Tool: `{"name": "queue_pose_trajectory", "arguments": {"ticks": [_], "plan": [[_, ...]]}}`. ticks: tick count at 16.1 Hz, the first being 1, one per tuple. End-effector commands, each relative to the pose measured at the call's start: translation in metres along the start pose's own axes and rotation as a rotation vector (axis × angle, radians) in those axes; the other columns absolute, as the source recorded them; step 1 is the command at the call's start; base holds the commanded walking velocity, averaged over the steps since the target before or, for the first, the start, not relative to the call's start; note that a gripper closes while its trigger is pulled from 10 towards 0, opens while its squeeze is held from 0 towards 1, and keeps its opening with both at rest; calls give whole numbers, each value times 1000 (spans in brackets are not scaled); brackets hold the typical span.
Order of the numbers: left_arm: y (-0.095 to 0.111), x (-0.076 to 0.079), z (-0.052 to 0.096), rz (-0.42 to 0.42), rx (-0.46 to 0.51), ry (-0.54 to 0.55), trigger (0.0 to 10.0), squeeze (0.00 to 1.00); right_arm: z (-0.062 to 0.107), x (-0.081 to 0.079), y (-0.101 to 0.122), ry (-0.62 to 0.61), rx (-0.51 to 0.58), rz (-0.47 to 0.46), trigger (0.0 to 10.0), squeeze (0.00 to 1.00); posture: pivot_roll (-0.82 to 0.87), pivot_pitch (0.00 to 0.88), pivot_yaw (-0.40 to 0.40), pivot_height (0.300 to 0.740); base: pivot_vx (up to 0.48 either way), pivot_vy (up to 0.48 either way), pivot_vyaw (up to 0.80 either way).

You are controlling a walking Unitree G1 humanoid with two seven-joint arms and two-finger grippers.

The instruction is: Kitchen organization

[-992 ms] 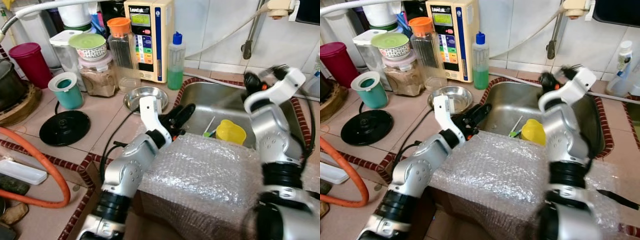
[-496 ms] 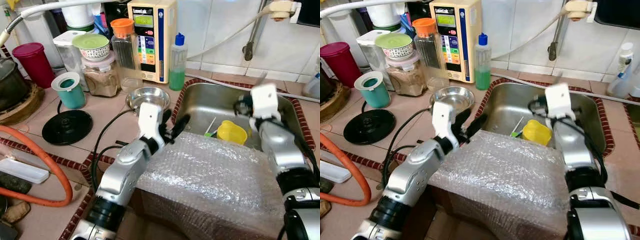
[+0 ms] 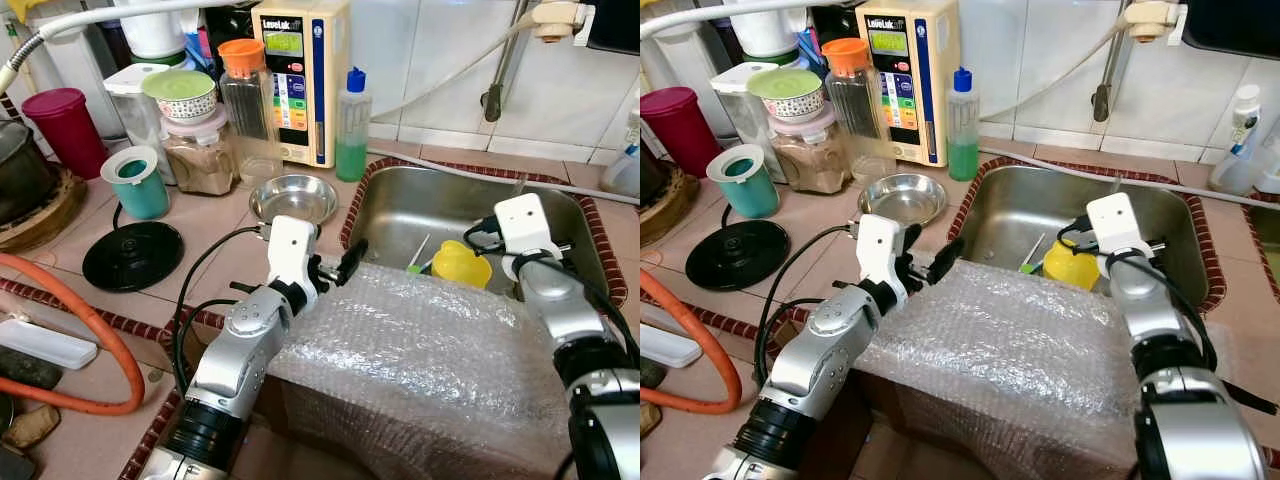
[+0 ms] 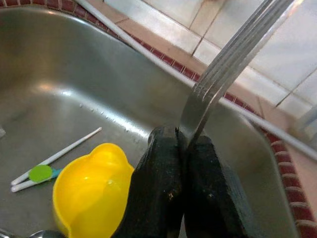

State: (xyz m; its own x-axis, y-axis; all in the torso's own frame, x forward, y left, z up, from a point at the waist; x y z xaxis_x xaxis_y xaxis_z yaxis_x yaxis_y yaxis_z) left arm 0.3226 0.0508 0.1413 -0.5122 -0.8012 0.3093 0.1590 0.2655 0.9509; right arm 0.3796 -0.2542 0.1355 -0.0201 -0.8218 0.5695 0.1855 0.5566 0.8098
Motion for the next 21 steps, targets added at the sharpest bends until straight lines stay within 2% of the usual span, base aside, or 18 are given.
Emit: {"name": "queue_pose_trajectory", "arguments": {"ticks": [1,2,4,8,9,12,15,17,20,21], "plan": [[5,-8,-2,-17,16,41,10000,1000,-3,-1,4,14,-5,-44,4824,765,28,0,67,740,0,0,0],[7,-11,-3,-18,28,60,10000,1000,-3,-1,4,15,-11,-38,10000,1000,25,0,63,740,0,0,0],[9,-18,-3,-6,36,94,10000,1000,-4,-8,5,42,-17,-41,10000,1000,21,0,64,740,0,0,0],[17,-31,-6,-16,49,139,10000,1000,-4,-15,-4,89,-83,-121,10000,1000,13,0,71,740,0,0,0],[16,-34,-6,-16,45,150,10000,1000,-3,-16,-8,89,-101,-159,10000,1000,12,0,72,740,0,0,0],[15,-40,-4,-34,35,171,10000,1000,-1,-19,-14,108,-131,-197,10000,1000,13,0,76,740,0,0,0],[24,-62,-8,-60,51,294,10000,1000,0,-28,-16,172,-155,-305,10000,1000,21,0,62,740,0,0,0],[40,-86,-13,-44,70,408,10000,1000,-1,-35,-10,195,-133,-297,10000,1000,21,0,68,740,0,0,0],[46,-102,-13,45,62,472,10000,1000,1,-47,8,275,-29,-303,10000,1000,3,0,90,740,0,0,0],[46,-109,-14,93,53,509,10000,1000,8,-54,19,336,44,-288,10000,1000,-6,0,98,740,0,0,0]]}}
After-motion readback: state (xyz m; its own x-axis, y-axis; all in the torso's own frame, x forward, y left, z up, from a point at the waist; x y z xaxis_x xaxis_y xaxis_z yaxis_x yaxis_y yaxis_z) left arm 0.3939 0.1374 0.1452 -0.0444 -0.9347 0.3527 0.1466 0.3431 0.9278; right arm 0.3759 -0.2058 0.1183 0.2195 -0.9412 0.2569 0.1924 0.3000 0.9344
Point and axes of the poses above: a point about 5 cm out from each wrist's last joint towards the gripper, its own z axis pointing back from the gripper into the wrist, its own y axis along the axis of the wrist's last joint, x = y × z, the point moved 1 cm from there along -z, pointing out of the wrist towards the gripper, and after that the axes turned 9 degrees about z, right-handed, at the moved point
